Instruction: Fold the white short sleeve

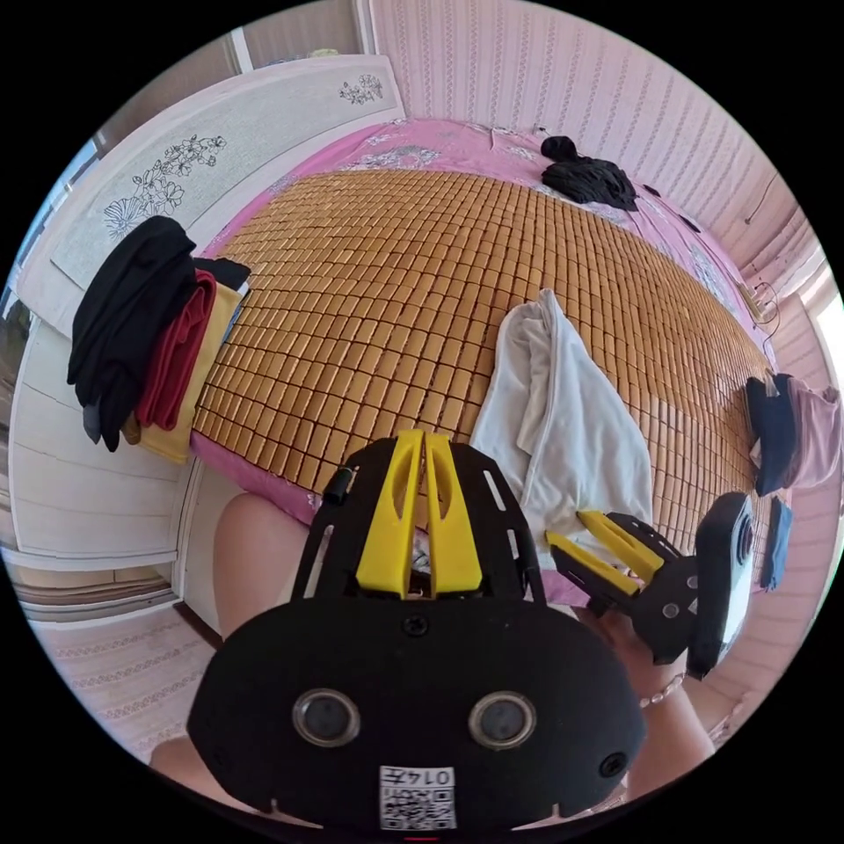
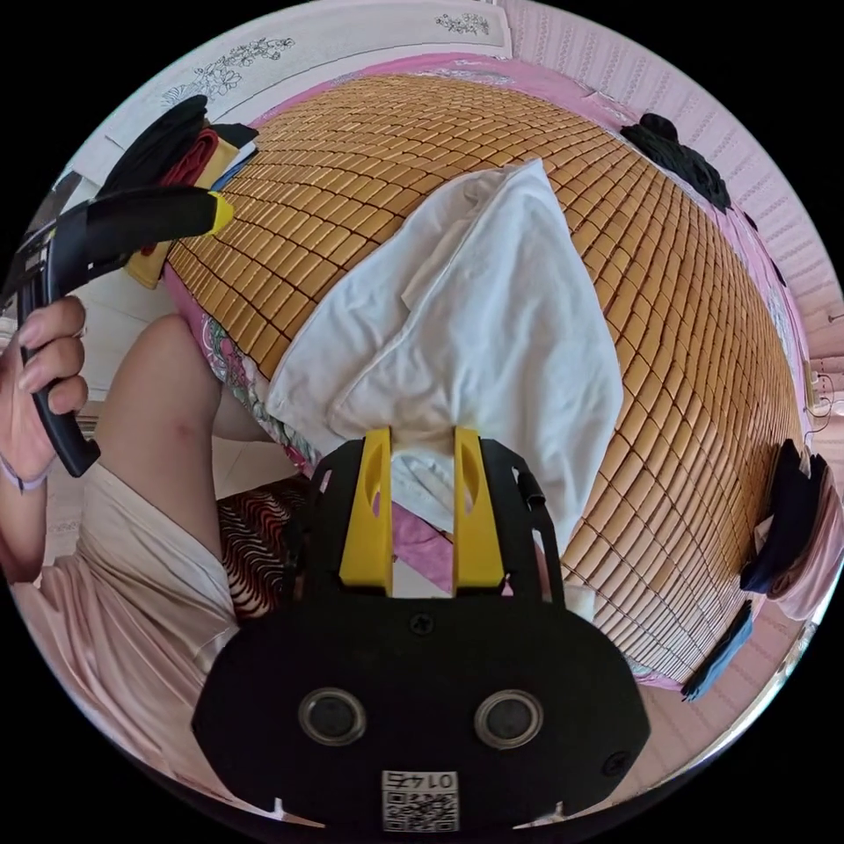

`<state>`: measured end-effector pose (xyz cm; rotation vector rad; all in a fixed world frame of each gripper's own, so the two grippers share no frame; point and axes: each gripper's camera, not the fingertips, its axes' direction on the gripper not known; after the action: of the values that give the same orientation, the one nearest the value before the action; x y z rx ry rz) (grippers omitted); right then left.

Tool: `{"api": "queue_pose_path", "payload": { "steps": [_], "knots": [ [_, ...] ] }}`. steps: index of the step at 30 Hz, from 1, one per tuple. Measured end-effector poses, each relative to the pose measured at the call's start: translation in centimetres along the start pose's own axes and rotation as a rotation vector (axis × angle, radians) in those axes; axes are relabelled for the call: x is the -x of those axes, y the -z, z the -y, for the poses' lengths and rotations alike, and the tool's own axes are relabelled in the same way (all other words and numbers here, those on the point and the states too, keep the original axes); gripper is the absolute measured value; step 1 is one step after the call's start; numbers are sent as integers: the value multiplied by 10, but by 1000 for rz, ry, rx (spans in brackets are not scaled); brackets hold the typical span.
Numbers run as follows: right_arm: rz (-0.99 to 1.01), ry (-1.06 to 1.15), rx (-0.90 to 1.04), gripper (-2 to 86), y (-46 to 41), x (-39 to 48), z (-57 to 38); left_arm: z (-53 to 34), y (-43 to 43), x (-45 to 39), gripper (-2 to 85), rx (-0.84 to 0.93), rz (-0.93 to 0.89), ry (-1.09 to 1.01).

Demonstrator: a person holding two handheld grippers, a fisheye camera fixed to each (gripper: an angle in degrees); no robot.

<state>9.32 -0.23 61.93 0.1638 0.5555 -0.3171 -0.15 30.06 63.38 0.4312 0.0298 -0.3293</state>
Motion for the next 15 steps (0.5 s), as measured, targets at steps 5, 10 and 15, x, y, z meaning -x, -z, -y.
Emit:
{"api": "queue_pose_path", "payload": {
  "steps": [5,10,15],
  "knots": [
    [37,-62,-63,14,19,-21,-6,-8,3,34,-7,-244,-341,-211],
    [150,-146,-210,1,62,-55,-32,-9,4,74,4,-307,-520,-324],
    [93,-303,-344,10,102,-104,-65,-13,-11,86,131,-135,-635,-364]
  ]
}}
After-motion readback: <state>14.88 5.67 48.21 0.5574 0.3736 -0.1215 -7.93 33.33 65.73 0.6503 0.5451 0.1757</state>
